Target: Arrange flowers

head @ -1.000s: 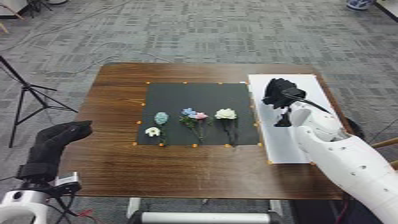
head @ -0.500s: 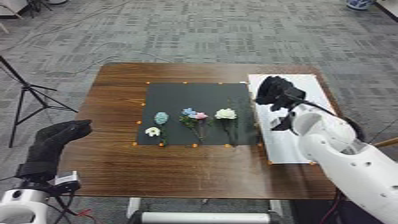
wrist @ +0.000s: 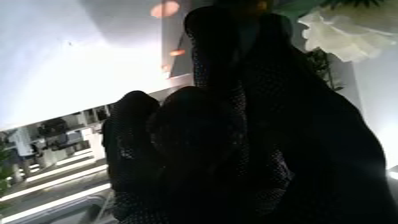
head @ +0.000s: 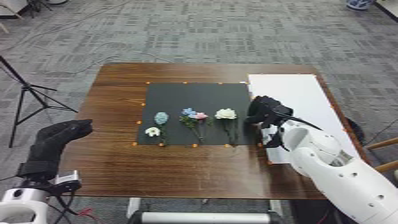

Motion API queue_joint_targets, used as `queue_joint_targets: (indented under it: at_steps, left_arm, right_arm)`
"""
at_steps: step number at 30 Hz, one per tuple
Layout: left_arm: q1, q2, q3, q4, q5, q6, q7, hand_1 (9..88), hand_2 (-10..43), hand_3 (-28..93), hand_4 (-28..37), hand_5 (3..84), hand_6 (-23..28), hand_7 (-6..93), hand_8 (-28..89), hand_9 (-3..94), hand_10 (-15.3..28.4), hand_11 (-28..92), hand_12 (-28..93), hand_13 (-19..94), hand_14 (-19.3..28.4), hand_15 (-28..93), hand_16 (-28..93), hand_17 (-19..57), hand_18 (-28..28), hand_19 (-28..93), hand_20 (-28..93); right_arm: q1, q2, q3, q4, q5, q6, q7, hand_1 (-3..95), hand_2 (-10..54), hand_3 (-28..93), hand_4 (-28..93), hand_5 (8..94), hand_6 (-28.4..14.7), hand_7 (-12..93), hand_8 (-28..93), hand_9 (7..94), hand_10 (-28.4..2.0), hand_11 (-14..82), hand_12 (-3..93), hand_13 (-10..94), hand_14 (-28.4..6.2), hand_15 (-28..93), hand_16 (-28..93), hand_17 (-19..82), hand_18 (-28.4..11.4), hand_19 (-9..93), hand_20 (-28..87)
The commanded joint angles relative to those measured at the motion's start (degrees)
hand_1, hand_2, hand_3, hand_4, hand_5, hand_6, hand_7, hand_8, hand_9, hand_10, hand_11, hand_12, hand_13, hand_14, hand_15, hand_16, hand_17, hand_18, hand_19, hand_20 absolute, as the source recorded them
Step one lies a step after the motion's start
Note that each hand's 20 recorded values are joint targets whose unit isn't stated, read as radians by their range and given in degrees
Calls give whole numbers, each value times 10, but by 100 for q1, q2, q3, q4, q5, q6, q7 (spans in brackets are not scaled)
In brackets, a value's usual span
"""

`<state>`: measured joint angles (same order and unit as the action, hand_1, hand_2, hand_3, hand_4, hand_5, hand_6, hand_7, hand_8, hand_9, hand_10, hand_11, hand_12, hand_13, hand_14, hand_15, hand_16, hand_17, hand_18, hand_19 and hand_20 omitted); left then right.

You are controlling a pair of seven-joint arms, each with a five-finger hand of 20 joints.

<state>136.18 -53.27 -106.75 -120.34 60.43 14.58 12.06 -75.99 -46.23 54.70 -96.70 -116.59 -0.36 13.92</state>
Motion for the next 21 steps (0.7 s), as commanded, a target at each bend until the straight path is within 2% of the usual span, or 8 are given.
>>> queue_joint_targets:
  at_steps: [1, 4, 7, 11, 12, 15, 19, 21]
  left_arm:
    - [18, -3, -20, -9, 0, -98, -68, 261, -37, 691, -236, 543, 11, 194, -83, 525, 141, 217, 143, 413, 174, 249, 28, 35, 146, 167, 211]
    - [21, -4, -30, -8, 2, -117, -65, 260, -41, 692, -234, 543, 12, 193, -84, 525, 141, 216, 143, 413, 174, 250, 29, 35, 146, 167, 211]
    - [17, -2, -44, -7, 9, -152, -74, 261, -44, 692, -234, 542, 12, 193, -84, 524, 141, 217, 143, 413, 173, 251, 29, 34, 146, 167, 211]
    - [53, -13, -56, -18, 13, -151, -69, 259, -49, 692, -233, 541, 12, 193, -84, 523, 141, 217, 143, 412, 173, 250, 28, 33, 146, 167, 211]
    - [12, 1, -35, 3, 13, -159, -62, 259, -49, 692, -233, 540, 12, 193, -84, 522, 141, 217, 143, 411, 173, 250, 28, 33, 147, 167, 211]
    - [-2, 6, -22, 8, 28, -199, -95, 259, -51, 692, -233, 539, 12, 193, -84, 522, 140, 218, 143, 411, 173, 250, 28, 32, 147, 167, 211]
    - [-28, 31, 21, 24, 24, -182, -75, 259, -53, 692, -234, 539, 11, 195, -85, 522, 141, 218, 142, 410, 172, 250, 28, 32, 148, 167, 210]
    - [-38, 34, 38, 22, 20, -198, -65, 259, -52, 691, -234, 539, 12, 195, -85, 521, 141, 219, 143, 410, 172, 249, 28, 32, 148, 167, 210]
  right_arm:
    - [-139, -117, 308, -38, 335, -618, 100, 556, -95, 552, -132, 740, -15, 172, 100, 837, -104, 97, 294, 885, -38, 588, 366, 612, -141, 932, 608]
    - [-155, -130, 359, -67, 420, -728, 102, 490, -95, 612, -142, 706, -21, 164, 70, 792, -114, 148, 227, 874, -42, 593, 361, 606, -142, 932, 606]
    - [-192, -148, 467, -123, 499, -949, 102, 416, -95, 644, -140, 661, -23, 162, -67, 755, -130, 161, 186, 866, -46, 593, 359, 599, -144, 932, 605]
    - [-196, -177, 541, -165, 609, -1095, 87, 357, -95, 638, -135, 597, -34, 133, -71, 722, -142, 142, 177, 861, -52, 588, 356, 595, -146, 932, 598]
    - [-195, -165, 557, -182, 626, -1077, 80, 346, -95, 632, -136, 586, -34, 128, -69, 716, -144, 138, 176, 860, -53, 587, 355, 595, -147, 932, 596]
    - [-229, -218, 724, -232, 665, -1129, 82, 327, -95, 614, -129, 576, -39, 119, -63, 705, -149, 130, 175, 855, -59, 585, 353, 592, -151, 932, 594]
    - [-365, -298, 1267, -424, 759, -1106, 70, 312, -95, 600, -124, 570, -42, 111, -60, 694, -157, 121, 173, 850, -63, 581, 351, 585, -153, 932, 586]
    - [-771, -460, 1998, -589, 1191, -918, -478, 306, -95, 596, -112, 565, -43, 106, -55, 675, -166, 108, 179, 821, -81, 558, 338, 551, -163, 917, 532]
